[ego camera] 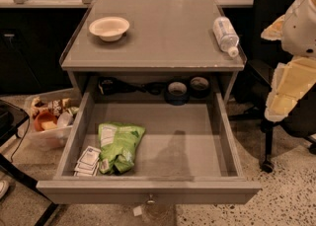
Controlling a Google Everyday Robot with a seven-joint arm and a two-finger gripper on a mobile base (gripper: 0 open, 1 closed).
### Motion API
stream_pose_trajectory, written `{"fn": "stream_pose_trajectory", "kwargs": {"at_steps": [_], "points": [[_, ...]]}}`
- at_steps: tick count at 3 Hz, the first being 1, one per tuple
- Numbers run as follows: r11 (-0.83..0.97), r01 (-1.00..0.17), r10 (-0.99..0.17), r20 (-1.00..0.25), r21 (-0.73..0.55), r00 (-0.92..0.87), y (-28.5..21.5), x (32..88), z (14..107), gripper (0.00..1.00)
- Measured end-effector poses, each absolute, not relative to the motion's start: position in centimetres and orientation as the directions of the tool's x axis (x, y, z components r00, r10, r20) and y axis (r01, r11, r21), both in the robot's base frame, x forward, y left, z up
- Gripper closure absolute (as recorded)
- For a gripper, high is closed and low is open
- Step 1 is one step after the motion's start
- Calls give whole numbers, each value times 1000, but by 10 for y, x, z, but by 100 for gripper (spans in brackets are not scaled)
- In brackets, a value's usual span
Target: Pick green rice chip bag from top drawer and place on counter
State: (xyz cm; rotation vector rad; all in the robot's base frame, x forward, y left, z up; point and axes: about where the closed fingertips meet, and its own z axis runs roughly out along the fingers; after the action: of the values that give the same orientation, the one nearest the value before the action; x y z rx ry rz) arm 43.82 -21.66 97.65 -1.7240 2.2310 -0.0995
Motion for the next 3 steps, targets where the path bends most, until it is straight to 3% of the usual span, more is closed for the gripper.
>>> {"fn": "stream_pose_trajectory", "kwargs": {"at_steps": [2, 3], "points": [[219, -936, -965, -205, -277, -165, -206, 439, 977, 0], [41, -940, -983, -184, -339, 24, -163, 430, 968, 0]]}}
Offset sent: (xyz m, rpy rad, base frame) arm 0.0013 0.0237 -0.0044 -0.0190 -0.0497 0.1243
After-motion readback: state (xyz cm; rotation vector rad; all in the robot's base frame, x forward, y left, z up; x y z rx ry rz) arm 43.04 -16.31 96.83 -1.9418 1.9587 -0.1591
